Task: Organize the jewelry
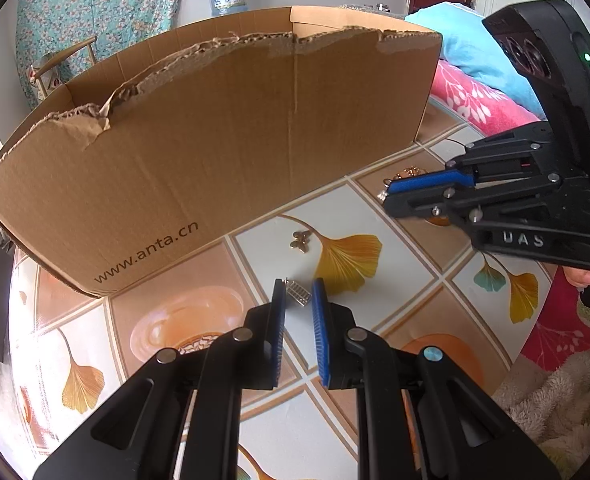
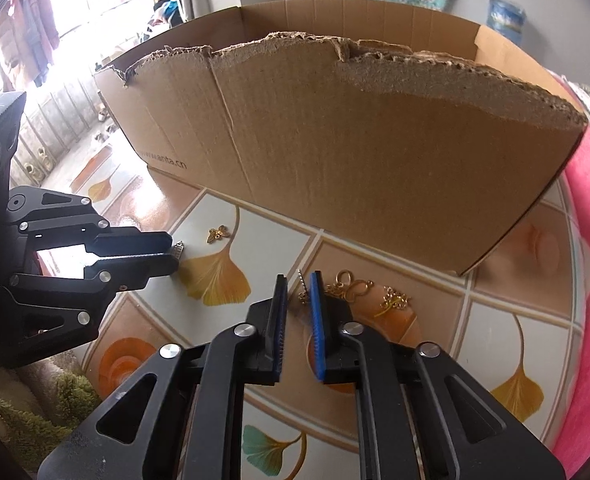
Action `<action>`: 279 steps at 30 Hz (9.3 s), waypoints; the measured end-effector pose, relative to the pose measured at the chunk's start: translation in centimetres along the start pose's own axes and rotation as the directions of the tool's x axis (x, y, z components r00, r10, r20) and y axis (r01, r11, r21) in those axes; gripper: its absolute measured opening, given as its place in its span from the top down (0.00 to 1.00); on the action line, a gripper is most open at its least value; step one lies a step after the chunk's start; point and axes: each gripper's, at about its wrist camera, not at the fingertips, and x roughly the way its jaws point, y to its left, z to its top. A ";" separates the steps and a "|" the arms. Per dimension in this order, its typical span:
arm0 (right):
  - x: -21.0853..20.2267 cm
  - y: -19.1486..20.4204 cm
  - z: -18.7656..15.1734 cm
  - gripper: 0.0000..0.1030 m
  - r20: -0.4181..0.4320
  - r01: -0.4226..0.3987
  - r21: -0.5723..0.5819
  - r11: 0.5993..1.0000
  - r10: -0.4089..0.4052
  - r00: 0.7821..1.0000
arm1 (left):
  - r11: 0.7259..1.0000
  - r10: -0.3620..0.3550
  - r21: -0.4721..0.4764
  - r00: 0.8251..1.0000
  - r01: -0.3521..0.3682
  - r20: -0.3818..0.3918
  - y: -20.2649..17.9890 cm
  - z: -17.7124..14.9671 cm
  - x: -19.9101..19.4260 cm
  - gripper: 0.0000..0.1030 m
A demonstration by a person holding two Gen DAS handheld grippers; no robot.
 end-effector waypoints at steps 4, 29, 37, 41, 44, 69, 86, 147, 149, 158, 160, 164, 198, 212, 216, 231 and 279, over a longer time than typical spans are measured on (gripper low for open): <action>-0.3 -0.8 -0.1 0.98 0.012 -0.012 0.038 0.999 0.011 1.000 | 1.000 0.002 0.000 1.000 -0.002 0.002 0.0 0.0 0.0 0.87; -3.5 -3.4 -1.2 0.98 0.075 -0.053 0.114 0.992 0.044 0.996 | 0.999 0.003 -0.051 0.998 -0.006 -0.066 0.2 1.1 0.3 0.87; -3.7 -3.3 -1.2 0.98 0.083 -0.061 0.116 0.991 0.052 0.995 | 0.999 0.049 -0.015 0.996 -0.051 -0.076 -0.4 1.1 0.4 0.93; -4.1 -3.3 -1.0 0.98 0.095 -0.062 0.114 0.992 0.052 0.994 | 0.998 0.058 -0.003 0.996 -0.058 -0.072 -0.8 1.1 0.5 0.96; -4.3 -3.4 -1.0 0.98 0.103 -0.059 0.117 0.991 0.047 0.994 | 0.998 0.053 -0.010 0.997 -0.054 -0.064 -0.7 1.0 0.4 0.96; -14.7 -2.8 5.5 0.98 0.387 -0.154 -0.009 0.988 0.145 0.910 | 1.000 0.000 0.019 0.947 -0.007 0.321 1.9 7.8 -12.9 0.96; -1.7 -8.2 12.8 0.93 -0.020 -0.263 0.104 0.959 0.266 0.964 | 0.972 -0.177 -0.169 0.983 0.165 -0.058 8.8 14.6 1.1 0.95; -4.3 -8.1 -1.5 0.66 0.037 -0.170 0.290 0.942 0.167 0.985 | 0.999 -0.045 0.017 0.999 0.044 0.029 1.3 3.8 1.2 0.62; -4.4 -8.4 -1.7 0.67 0.041 -0.170 0.296 0.940 0.165 0.985 | 0.999 -0.044 0.032 0.999 0.043 0.028 1.1 3.9 1.2 0.66; -5.1 -8.5 -2.1 0.67 0.070 -0.186 0.296 0.937 0.173 0.982 | 0.996 -0.047 0.074 0.999 0.046 0.021 -0.1 3.9 1.2 0.81; -5.1 -8.6 -2.2 0.67 0.073 -0.188 0.294 0.937 0.174 0.982 | 0.996 -0.049 0.073 0.999 0.047 0.023 -0.1 3.9 1.2 0.82; -5.4 -8.8 -2.6 0.67 0.080 -0.187 0.293 0.938 0.171 0.982 | 0.996 -0.048 0.080 0.998 0.045 0.028 -0.2 3.9 1.2 0.88; -2.1 -5.4 -0.6 0.85 0.046 0.051 0.149 0.988 -0.059 0.997 | 1.000 -0.013 0.024 1.000 0.013 0.011 0.6 2.3 -0.1 0.94; -1.5 -1.8 -0.7 0.85 0.059 0.125 0.046 0.991 -0.128 0.990 | 1.000 -0.015 0.017 1.000 0.014 0.015 0.8 2.1 -0.2 0.94; -1.5 -1.2 -0.8 0.86 0.058 0.131 0.054 0.990 -0.134 0.989 | 1.000 -0.018 0.015 1.000 0.017 0.018 0.9 2.1 -0.2 0.94; -2.4 -1.5 -0.7 0.98 0.048 0.062 0.099 0.993 -0.067 0.997 | 1.000 -0.019 0.017 1.000 0.018 0.022 1.0 2.1 -0.4 0.94; -1.3 -3.0 0.9 0.87 0.010 0.076 0.021 0.997 -0.076 0.997 | 1.000 -0.005 0.016 1.000 0.005 0.022 0.6 2.2 -0.3 0.94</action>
